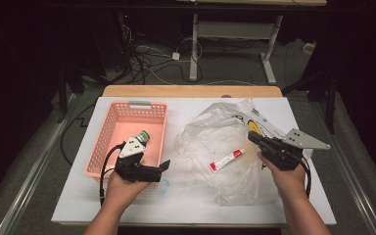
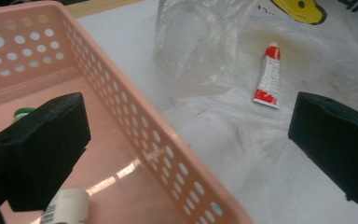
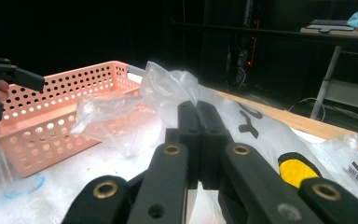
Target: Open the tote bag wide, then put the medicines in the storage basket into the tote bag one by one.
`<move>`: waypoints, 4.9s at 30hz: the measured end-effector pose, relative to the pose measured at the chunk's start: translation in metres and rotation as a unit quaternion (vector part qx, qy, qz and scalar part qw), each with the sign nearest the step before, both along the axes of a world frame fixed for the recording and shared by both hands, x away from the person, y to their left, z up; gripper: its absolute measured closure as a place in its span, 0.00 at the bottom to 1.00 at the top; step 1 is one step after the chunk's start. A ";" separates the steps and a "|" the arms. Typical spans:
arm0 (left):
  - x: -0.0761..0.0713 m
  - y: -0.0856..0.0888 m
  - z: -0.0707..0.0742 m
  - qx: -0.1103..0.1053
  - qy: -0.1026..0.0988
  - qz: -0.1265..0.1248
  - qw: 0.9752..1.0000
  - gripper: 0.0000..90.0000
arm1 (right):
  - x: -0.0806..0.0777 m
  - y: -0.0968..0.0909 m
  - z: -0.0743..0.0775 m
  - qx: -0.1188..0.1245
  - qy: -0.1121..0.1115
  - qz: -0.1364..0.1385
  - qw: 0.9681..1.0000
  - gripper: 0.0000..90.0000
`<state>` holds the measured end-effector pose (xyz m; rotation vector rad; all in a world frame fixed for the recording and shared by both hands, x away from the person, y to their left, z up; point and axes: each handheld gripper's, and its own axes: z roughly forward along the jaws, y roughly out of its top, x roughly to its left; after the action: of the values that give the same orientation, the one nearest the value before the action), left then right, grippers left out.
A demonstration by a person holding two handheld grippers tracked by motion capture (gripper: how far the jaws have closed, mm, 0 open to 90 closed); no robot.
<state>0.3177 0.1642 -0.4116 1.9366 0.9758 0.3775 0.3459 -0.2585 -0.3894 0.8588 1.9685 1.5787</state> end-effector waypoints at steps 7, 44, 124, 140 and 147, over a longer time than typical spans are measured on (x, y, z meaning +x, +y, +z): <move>0.004 0.017 0.000 0.003 0.005 0.018 1.000 0.00 | 0.000 -0.001 0.000 0.000 0.000 0.000 1.000 1.00; 0.053 0.054 0.015 -0.007 0.005 0.071 0.997 0.00 | 0.005 0.001 -0.003 -0.007 0.006 -0.002 1.000 1.00; 0.144 0.046 -0.042 0.151 0.204 0.051 0.966 0.55 | 0.005 -0.001 -0.001 0.001 0.004 0.009 1.000 1.00; 0.108 0.039 -0.003 0.071 0.116 0.046 0.990 0.55 | 0.004 0.000 0.000 0.003 0.007 0.008 1.000 1.00; 0.084 0.033 0.004 0.058 0.086 0.039 0.994 0.55 | 0.004 0.000 0.000 0.001 0.003 0.008 1.000 1.00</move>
<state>0.4017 0.1976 -0.4078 2.0670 1.1661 0.3234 0.3501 -0.2585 -0.3891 0.8514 1.9826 1.5885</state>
